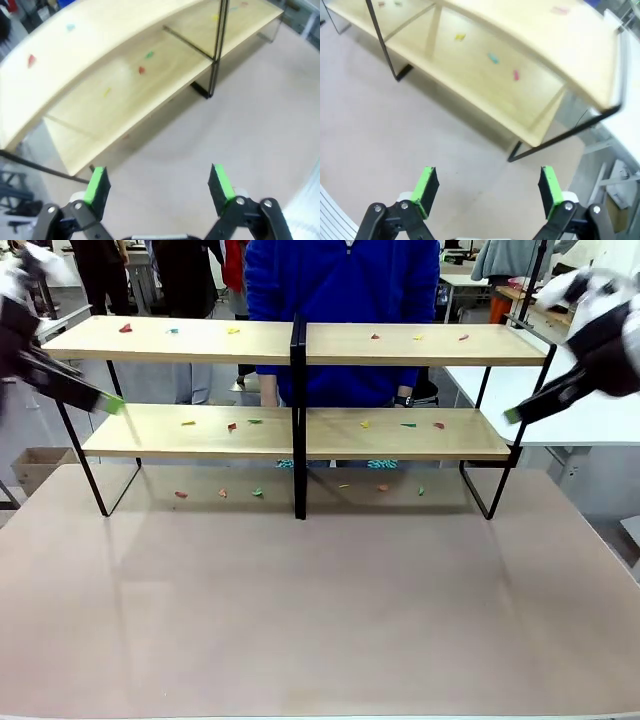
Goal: Clean the shelves.
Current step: Pick up the Duster when the human hands it over.
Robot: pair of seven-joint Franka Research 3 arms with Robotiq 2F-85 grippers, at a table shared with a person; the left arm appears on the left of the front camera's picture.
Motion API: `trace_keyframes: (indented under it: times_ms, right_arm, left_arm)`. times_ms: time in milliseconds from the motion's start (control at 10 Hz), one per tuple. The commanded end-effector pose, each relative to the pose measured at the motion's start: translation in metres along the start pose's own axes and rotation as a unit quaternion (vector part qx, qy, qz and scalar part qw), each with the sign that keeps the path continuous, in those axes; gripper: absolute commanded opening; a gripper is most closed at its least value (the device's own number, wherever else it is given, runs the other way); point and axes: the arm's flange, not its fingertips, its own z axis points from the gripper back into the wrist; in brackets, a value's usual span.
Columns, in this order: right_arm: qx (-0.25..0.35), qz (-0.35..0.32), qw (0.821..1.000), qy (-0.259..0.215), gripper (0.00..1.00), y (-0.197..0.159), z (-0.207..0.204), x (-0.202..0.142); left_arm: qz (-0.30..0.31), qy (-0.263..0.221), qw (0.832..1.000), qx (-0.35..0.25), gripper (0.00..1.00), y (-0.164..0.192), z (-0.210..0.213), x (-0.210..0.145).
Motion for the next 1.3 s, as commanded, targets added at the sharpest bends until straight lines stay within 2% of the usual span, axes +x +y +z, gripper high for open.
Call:
trace_keyframes:
  times_ms: [0,200,300,800,1200]
  right_arm:
    - [-0.025,0.040,0.998,-0.028,1.00,0.027,0.040,-0.060]
    - [-0.053,0.045,0.996,-0.055,1.00,0.020,0.068,-0.043]
    - [-0.059,0.045,0.995,-0.064,1.00,0.018,0.075,-0.040]
    - [-0.059,0.054,0.992,-0.092,1.00,0.018,0.079,-0.033]
    - [-0.053,0.059,0.991,-0.110,1.00,0.020,0.079,-0.031]
  left_arm:
    - [-0.021,-0.032,0.999,-0.006,1.00,-0.027,0.038,-0.074]
    - [-0.010,-0.065,0.998,0.022,1.00,-0.023,0.054,-0.052]
    - [0.000,-0.090,0.996,0.023,1.00,-0.024,0.059,-0.054]
    - [0.026,-0.146,0.988,0.034,1.00,-0.030,0.062,-0.054]
    - [0.029,-0.145,0.989,0.016,1.00,-0.023,0.052,-0.053]
